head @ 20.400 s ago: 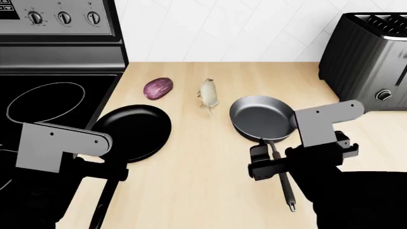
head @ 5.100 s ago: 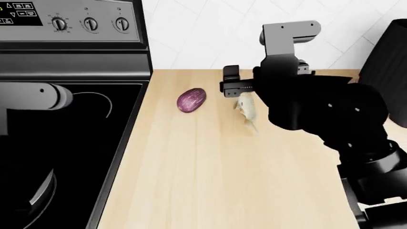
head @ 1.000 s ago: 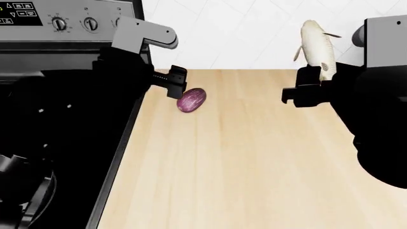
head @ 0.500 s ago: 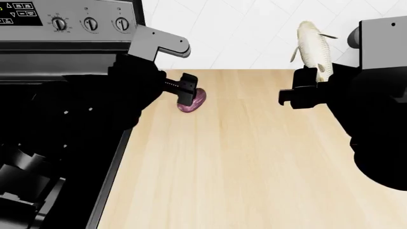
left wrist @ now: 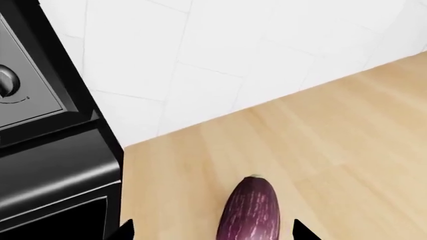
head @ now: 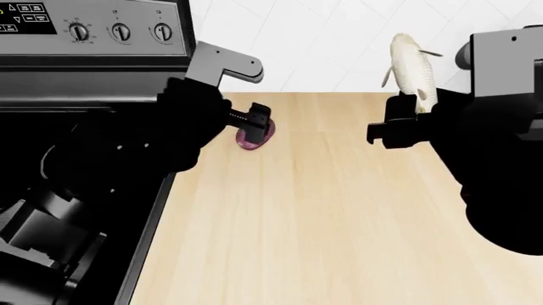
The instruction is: Place both pans onto different burners. Then place the eggplant and the fish on different pans.
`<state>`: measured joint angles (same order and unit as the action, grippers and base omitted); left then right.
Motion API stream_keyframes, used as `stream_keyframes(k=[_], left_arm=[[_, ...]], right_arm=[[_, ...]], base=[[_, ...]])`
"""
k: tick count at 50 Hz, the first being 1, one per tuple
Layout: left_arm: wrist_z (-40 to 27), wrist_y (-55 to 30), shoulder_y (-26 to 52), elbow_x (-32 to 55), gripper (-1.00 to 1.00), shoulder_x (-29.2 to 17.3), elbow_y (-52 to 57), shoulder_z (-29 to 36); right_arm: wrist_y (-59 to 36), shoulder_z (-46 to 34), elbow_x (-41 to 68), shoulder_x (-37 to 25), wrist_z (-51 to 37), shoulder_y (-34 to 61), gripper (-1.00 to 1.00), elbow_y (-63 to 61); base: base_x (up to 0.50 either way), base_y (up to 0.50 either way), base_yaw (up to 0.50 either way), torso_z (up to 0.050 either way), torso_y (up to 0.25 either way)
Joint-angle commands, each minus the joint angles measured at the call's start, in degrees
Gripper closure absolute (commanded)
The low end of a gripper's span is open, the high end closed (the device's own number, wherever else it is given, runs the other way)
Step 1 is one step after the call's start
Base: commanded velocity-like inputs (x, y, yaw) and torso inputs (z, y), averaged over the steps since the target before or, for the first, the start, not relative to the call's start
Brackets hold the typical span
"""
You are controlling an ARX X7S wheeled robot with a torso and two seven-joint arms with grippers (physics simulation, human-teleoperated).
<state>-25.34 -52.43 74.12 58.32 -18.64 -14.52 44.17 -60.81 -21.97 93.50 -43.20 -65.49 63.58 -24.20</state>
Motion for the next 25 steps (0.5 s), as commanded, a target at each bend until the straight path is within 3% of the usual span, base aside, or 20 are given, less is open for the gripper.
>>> stream_keyframes(k=[1, 25], left_arm=[[1.3, 1.5, 0.1, -1.6, -1.0, 1.9, -3.3, 1.3], [3.0, 2.2, 0.3, -2.6, -1.0, 3.3, -6.9, 2.7]], right_arm=[[0.4, 0.3, -1.2, -0.2, 1.1, -0.8, 1.0, -0.2], [1.0, -0.7, -2.4, 0.6, 2.5, -1.1, 1.0, 0.5]], base=[[0.0, 0.0, 0.0, 0.0, 0.0], [0.0, 0.0, 0.0, 0.0, 0.0]])
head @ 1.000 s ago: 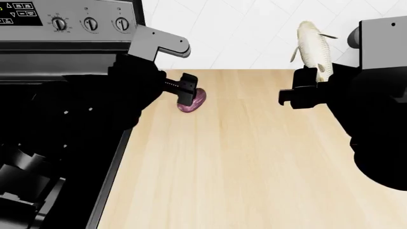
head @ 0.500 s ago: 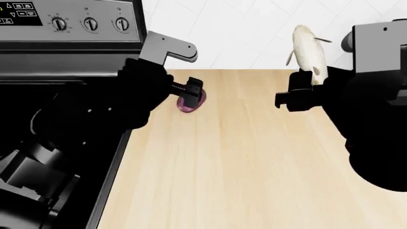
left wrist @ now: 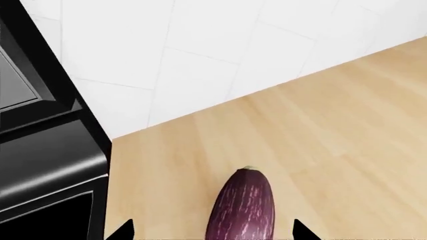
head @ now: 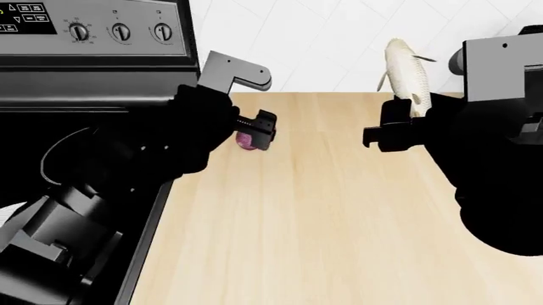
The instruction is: Place both pans onto different burners. Then place the eggplant and the fish on different pans.
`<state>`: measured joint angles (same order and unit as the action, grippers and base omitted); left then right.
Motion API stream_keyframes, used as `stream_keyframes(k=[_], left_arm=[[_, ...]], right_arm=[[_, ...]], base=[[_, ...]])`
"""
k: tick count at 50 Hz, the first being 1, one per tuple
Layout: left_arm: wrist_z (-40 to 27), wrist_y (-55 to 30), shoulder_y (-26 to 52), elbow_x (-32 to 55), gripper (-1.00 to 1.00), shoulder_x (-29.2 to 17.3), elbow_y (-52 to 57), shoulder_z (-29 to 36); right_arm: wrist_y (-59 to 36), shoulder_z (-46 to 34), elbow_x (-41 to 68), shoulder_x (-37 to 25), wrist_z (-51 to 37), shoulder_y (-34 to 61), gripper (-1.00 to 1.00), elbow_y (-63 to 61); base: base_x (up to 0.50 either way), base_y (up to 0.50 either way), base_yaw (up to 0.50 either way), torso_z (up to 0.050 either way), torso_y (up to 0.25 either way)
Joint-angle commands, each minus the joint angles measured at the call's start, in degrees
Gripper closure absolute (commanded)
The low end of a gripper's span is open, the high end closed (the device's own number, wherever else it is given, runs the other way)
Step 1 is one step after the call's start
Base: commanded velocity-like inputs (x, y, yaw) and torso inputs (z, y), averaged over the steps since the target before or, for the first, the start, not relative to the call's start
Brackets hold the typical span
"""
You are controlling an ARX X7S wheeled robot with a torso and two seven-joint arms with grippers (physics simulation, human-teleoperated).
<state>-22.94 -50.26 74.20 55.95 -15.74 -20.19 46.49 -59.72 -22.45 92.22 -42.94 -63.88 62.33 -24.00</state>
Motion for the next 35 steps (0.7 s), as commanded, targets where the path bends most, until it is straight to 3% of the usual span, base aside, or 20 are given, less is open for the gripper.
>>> stream_keyframes(k=[1, 7, 23, 30, 35], left_arm=[[0.6, 0.1, 0.3, -0.2, -1.0, 0.4, -1.2, 0.4], [1.2, 0.1, 0.1, -0.4, -1.0, 0.2, -0.7, 1.0], [2.1, 0.2, -0.2, 0.0, -1.0, 0.4, -0.7, 1.4], [1.7, 0.5, -0.2, 0.0, -1.0, 0.6, -1.4, 1.1], [1.8, 0.2, -0.2, 0.2, -1.0, 0.5, -0.9, 1.3]], right_arm=[[-0.1, -0.2, -1.1, 0.4, 0.9, 0.1, 1.0, 0.3], [0.1, -0.2, -1.1, 0.3, 1.0, 0.0, 1.0, 0.2], [0.7, -0.5, -1.4, 0.7, 1.6, -0.4, 1.0, 0.3], [0.9, -0.6, -1.6, 0.7, 1.8, -0.5, 1.0, 0.3], [0.9, -0.7, -1.6, 0.6, 1.8, -0.5, 1.0, 0.2]], base=[[0.0, 0.0, 0.0, 0.0, 0.0], [0.0, 0.0, 0.0, 0.0, -0.155], [0.0, 0.0, 0.0, 0.0, 0.0], [0.0, 0.0, 0.0, 0.002, -0.229], [0.0, 0.0, 0.0, 0.0, -0.012]])
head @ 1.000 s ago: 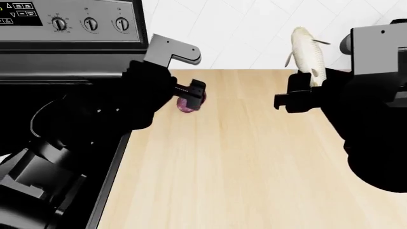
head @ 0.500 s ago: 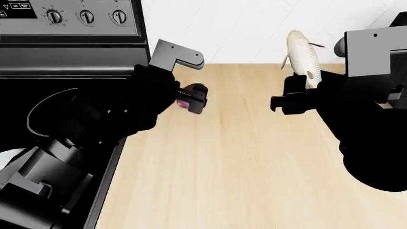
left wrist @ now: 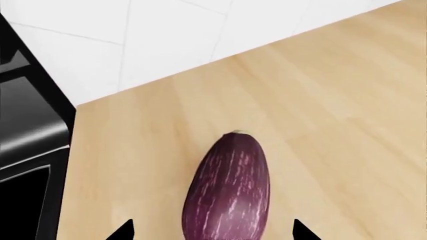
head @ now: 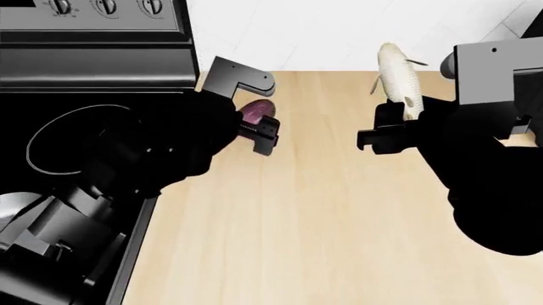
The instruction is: Place both pans onto different burners. Then place the eggplant and the fish on different pans.
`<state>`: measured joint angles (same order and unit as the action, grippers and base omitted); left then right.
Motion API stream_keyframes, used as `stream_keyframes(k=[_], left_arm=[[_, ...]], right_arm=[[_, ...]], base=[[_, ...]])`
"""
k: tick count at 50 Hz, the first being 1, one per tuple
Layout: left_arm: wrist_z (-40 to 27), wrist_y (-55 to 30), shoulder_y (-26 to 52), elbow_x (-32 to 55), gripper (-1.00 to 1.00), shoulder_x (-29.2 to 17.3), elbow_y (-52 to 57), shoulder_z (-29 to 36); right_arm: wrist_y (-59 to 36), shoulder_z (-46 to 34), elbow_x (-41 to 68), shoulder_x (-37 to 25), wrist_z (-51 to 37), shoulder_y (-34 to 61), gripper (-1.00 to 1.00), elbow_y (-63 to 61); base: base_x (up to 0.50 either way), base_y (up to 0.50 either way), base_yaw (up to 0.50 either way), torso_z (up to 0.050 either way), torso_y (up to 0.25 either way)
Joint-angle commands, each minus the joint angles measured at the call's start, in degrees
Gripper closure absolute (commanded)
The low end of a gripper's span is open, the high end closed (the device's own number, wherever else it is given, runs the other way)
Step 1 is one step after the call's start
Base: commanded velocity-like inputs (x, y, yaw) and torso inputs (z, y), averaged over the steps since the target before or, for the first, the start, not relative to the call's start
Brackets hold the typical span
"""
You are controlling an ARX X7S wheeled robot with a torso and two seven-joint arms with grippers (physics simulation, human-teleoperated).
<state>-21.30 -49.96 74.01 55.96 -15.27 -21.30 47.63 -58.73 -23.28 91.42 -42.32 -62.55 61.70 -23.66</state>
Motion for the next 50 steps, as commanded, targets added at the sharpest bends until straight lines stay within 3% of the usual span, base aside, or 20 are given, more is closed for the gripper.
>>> stream_keyframes(k=[1, 50], left_arm=[[0.2, -0.2, 0.0, 0.3, -1.0, 0.0, 0.3, 0.2], [2.0, 3.1, 1.0, -1.8, -1.0, 0.4, -1.9, 1.2]], right_arm=[[-0.1, 0.1, -0.8, 0.0, 0.4, 0.1, 1.0, -0.1], [1.4, -0.7, -1.4, -0.3, 1.3, -0.7, 1.0, -0.2]], base=[[0.0, 0.0, 0.0, 0.0, 0.0], [0.0, 0.0, 0.0, 0.0, -0.041]])
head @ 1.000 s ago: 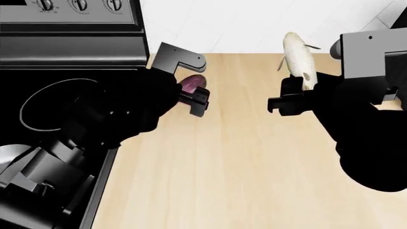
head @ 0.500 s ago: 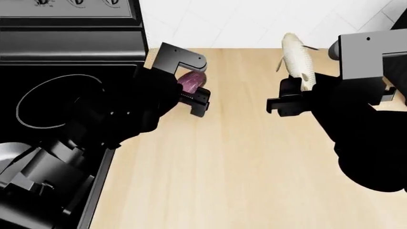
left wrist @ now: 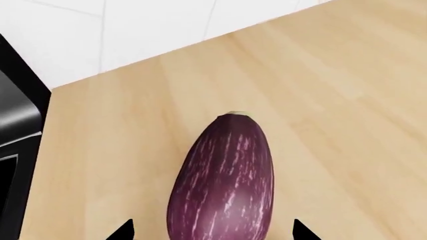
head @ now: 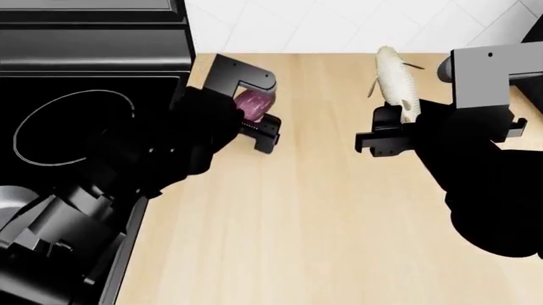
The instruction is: Place both pans onto different burners. Then place the eggplant and the fish on different pans.
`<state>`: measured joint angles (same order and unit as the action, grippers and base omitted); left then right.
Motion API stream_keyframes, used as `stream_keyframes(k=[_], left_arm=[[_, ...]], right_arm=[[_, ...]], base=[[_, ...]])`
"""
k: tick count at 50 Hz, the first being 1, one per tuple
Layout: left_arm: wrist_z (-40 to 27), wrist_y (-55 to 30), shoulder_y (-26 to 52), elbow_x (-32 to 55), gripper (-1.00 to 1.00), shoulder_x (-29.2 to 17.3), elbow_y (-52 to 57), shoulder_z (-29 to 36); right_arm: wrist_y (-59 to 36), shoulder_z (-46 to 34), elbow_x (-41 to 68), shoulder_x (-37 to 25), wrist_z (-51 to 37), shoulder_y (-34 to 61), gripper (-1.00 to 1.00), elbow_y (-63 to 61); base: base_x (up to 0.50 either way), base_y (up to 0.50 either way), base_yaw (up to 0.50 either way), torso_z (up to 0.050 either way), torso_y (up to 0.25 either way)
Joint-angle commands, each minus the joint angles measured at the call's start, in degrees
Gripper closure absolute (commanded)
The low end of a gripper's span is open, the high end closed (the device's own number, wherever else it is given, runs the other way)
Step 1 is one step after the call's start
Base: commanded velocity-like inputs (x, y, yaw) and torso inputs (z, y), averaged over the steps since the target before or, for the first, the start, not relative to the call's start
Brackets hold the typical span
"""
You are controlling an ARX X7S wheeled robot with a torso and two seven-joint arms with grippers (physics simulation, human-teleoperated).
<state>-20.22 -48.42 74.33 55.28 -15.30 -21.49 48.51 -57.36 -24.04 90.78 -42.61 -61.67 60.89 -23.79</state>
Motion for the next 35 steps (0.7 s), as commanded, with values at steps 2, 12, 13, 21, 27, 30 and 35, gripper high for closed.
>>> stream_keyframes(k=[2, 12, 13, 21, 27, 30, 35], left_arm=[[1.2, 2.1, 0.8, -1.5, -1.0, 0.6, -2.5, 0.4], [1.2, 4.2, 0.1, -2.0, 1.0, 0.6, -3.3, -0.1], [1.2, 4.2, 0.0, -1.9, 1.0, 0.5, -3.2, -0.2], [0.7, 4.4, -0.4, -1.5, 1.0, -0.1, -2.4, -0.7], [-2.2, 3.1, -0.7, 1.1, 1.0, -2.9, 3.6, -3.3], [-4.7, 1.6, -1.5, 3.3, 1.0, -5.1, 9.0, -4.8], [-7.4, 0.2, -2.8, 5.6, 1.0, -7.5, 14.9, -6.2]], right_arm=[[0.0, 0.0, -0.8, 0.0, 0.4, 0.1, 1.0, -0.1], [0.4, -0.2, -1.1, 0.0, 0.8, -0.4, 1.0, -0.2], [0.4, -0.2, -1.1, 0.0, 0.7, -0.4, 1.0, -0.2], [0.8, -0.3, -1.4, -0.1, 1.2, -0.9, 1.0, -0.2], [1.1, -0.3, -1.6, -0.2, 1.5, -1.2, 1.0, -0.2], [1.3, -0.3, -1.5, -0.3, 1.5, -1.3, 1.0, -0.4], [1.5, -0.2, -1.3, -0.5, 1.5, -1.6, 1.0, -0.8]], base=[[0.0, 0.0, 0.0, 0.0, 0.0], [0.0, 0.0, 0.0, 0.0, 0.0], [0.0, 0.0, 0.0, 0.0, 0.0], [0.0, 0.0, 0.0, 0.0, 0.0], [0.0, 0.0, 0.0, 0.0, 0.0], [0.0, 0.0, 0.0, 0.0, 0.0], [0.0, 0.0, 0.0, 0.0, 0.0]])
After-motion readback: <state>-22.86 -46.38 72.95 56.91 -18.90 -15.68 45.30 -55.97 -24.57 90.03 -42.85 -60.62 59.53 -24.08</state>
